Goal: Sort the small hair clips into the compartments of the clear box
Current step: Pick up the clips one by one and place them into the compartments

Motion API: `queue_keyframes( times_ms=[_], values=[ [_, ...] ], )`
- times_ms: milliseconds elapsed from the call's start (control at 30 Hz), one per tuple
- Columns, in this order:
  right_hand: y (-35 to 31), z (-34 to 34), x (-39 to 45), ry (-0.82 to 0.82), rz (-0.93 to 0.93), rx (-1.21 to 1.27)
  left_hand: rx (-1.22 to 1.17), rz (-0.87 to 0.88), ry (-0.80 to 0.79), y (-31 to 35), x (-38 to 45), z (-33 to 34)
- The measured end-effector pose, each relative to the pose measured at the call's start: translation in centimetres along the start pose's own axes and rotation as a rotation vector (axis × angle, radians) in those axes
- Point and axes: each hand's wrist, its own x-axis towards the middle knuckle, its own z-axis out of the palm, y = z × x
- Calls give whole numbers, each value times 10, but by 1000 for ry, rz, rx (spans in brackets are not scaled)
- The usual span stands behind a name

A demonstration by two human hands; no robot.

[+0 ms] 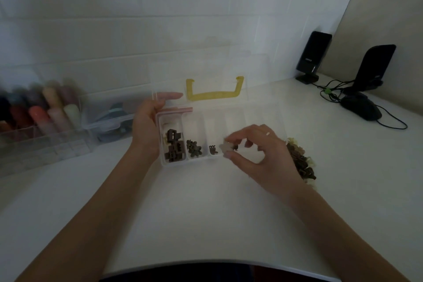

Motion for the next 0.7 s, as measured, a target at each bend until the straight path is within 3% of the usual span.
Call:
queue_keyframes(
  times_ms=[233, 400, 700],
  values=[
    [-14, 32, 45, -58, -164, -259, 35, 14, -11, -4, 4, -6],
    [-3, 14, 38, -73, -145, -180, 68, 15, 5, -1, 3, -4],
    [29, -78, 18, -422, 175, -289, 3, -25, 30, 2, -2, 3]
  ],
)
